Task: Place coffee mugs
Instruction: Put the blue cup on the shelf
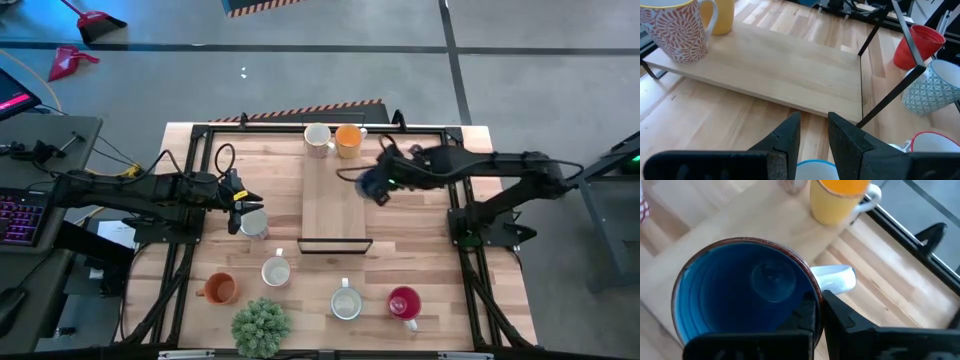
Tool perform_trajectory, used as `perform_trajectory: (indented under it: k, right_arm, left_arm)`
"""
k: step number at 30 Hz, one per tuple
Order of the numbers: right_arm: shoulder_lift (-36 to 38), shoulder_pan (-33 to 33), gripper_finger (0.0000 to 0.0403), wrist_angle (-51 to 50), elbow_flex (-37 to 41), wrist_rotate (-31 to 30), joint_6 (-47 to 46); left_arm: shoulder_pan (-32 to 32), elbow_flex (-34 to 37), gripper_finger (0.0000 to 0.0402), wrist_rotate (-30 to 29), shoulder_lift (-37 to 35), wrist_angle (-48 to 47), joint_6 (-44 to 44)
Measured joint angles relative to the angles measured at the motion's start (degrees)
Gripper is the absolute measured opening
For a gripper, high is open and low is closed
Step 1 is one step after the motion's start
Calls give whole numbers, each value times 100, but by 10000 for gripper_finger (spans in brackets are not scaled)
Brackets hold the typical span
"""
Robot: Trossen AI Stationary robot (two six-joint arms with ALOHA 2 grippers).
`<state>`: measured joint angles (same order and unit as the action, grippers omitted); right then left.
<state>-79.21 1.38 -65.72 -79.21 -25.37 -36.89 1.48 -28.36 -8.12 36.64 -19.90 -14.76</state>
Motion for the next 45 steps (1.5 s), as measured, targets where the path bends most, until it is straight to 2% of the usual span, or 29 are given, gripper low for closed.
perform_trajectory:
  k: [10,19,24,32,45]
  right_arm:
    - [-1849,619,0,-275,-1576,431,-41]
    - [-2783,726,0,-1207,-2777,461,-1416]
    - [-2896,727,0,-1529,-2860,437,-2307]
    - [-2904,909,0,-1524,-2441,644,-3233]
    - [-2925,1396,0,-1170,-2296,894,-3216]
  left_arm:
    - [0,0,85,2,0,0,60]
    - [0,0,85,46,0,2,196]
    - [2,0,85,49,0,5,196]
    - [2,0,85,26,0,23,196]
    - [0,0,85,26,0,50,194]
